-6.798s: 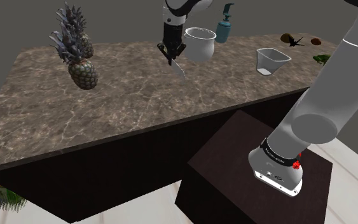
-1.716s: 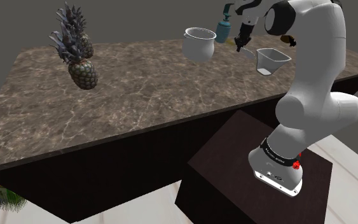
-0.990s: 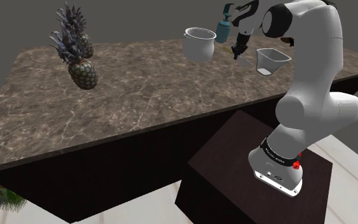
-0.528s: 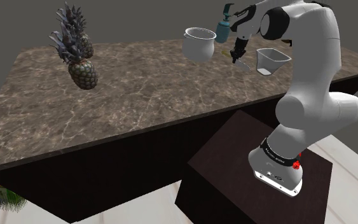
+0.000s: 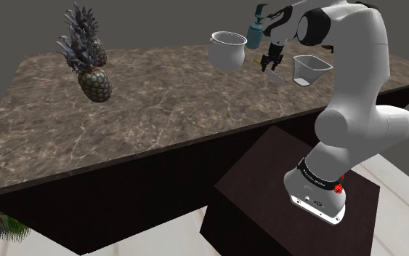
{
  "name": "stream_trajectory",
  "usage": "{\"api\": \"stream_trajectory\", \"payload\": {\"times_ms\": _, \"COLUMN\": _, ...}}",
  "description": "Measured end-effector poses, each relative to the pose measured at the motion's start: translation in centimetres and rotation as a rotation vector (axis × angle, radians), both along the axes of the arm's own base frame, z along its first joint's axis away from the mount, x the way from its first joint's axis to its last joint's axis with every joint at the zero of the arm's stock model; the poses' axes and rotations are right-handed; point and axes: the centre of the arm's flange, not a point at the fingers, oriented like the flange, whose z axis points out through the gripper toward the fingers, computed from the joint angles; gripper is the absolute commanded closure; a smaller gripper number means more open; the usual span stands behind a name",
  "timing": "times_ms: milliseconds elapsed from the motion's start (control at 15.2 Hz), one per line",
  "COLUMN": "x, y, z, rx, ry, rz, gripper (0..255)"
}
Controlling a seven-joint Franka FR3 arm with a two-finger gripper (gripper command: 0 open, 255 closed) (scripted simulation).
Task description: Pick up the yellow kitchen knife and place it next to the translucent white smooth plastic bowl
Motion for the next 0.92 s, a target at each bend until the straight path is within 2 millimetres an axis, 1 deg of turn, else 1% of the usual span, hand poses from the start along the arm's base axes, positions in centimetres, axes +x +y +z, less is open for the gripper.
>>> {"api": "stream_trajectory", "payload": {"times_ms": 198, "x": 0.0, "y": 0.0, "z": 0.0, "rx": 0.000, "ry": 0.000, "rz": 0.000, "gripper": 0}}
{"api": "stream_trajectory", "payload": {"times_ms": 330, "x": 0.0, "y": 0.1, "z": 1.7, "rx": 0.000, "ry": 0.000, "rz": 0.000, "gripper": 0}}
{"api": "stream_trajectory", "payload": {"times_ms": 462, "x": 0.2, "y": -0.1, "z": 4.0, "rx": -0.001, "ry": -0.001, "rz": 0.000, "gripper": 0}}
{"api": "stream_trajectory", "payload": {"times_ms": 528, "x": 0.2, "y": 0.0, "z": 4.6, "rx": -0.001, "ry": -0.001, "rz": 0.000, "gripper": 0}}
{"api": "stream_trajectory", "payload": {"times_ms": 924, "x": 0.1, "y": 0.0, "z": 5.0, "rx": 0.000, "ry": 0.000, "rz": 0.000, "gripper": 0}}
